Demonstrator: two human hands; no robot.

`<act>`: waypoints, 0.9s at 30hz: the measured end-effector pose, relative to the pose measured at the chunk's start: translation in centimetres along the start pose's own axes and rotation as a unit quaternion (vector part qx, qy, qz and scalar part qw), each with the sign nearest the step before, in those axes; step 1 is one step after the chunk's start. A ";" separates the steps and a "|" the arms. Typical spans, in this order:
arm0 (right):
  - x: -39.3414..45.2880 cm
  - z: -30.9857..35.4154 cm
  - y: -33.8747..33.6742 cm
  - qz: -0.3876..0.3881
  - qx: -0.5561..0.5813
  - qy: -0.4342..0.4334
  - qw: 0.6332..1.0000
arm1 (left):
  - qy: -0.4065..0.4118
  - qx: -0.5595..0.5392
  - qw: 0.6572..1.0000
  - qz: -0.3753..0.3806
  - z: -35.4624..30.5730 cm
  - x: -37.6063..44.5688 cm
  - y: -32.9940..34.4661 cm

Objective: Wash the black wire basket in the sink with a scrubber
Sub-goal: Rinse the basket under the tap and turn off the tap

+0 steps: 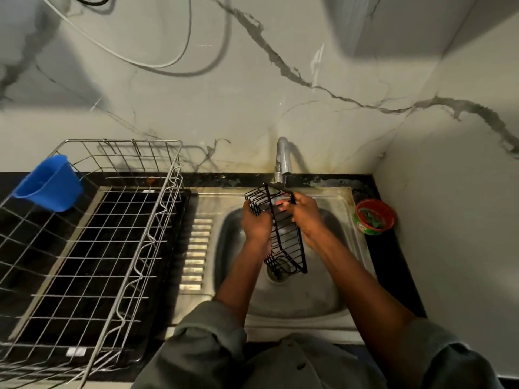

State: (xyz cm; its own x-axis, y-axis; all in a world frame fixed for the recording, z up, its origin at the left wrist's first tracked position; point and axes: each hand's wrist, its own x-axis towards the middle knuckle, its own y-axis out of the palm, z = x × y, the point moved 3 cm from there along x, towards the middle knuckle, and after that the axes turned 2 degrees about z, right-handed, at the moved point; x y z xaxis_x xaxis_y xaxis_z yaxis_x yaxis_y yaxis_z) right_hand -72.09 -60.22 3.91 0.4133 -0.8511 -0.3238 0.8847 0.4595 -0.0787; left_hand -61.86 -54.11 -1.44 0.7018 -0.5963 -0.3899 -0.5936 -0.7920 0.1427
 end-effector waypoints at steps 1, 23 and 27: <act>0.2 0.1 0.1 0.000 0.002 -0.002 1.000 | -0.007 0.002 1.000 0.000 -0.1 0.2 -0.1; 3.7 1.9 -0.3 -0.016 0.006 0.022 1.000 | -0.112 -0.029 0.993 0.018 -1.2 -0.8 -0.1; 3.5 1.0 -1.7 -0.064 0.052 0.014 0.997 | -0.117 -0.030 0.992 0.038 -0.6 -1.3 0.2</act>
State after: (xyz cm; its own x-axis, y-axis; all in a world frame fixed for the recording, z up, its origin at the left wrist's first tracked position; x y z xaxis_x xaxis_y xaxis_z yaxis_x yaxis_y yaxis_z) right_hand -71.96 -64.25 3.84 0.2908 -0.8932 -0.3428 0.9478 0.3178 -0.0240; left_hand -62.65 -53.54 -0.39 0.5409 -0.6127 -0.5762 -0.6117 -0.7568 0.2304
